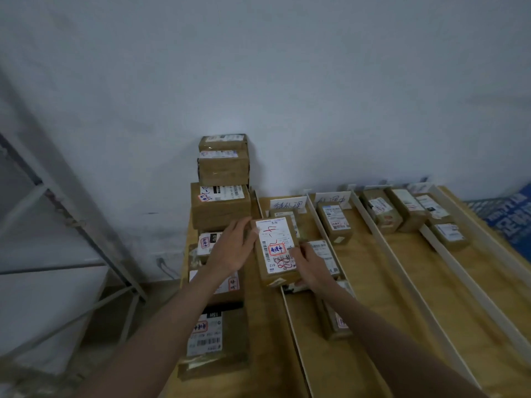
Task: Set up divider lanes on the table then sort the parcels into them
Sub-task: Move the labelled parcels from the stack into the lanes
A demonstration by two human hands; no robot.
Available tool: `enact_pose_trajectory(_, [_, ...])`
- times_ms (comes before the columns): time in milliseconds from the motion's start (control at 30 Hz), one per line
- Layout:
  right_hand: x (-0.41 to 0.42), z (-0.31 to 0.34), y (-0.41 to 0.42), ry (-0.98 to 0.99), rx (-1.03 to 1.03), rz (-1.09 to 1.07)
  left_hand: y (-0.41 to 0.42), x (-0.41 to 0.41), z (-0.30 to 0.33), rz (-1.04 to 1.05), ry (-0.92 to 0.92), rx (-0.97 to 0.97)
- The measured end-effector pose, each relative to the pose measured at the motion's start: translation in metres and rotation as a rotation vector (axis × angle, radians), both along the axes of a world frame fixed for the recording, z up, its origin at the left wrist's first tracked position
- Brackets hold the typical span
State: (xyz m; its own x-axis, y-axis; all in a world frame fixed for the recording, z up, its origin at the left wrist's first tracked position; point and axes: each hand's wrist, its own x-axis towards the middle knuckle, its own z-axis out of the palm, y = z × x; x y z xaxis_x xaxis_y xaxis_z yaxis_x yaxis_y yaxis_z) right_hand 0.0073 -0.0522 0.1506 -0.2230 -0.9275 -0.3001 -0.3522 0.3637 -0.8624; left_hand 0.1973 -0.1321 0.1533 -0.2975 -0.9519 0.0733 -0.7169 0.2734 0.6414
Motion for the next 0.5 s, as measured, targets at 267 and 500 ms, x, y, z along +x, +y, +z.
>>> enact_pose_trajectory(267, [-0.051,0.005,0.038,0.089,0.039,-0.156,0.019,-0.046,-0.003,-0.146,-0.297,-0.238])
enact_pose_trajectory(500, [-0.106,0.012,0.073,0.122,0.069,-0.239,0.042,-0.107,-0.008,-0.214,-0.483,-0.375])
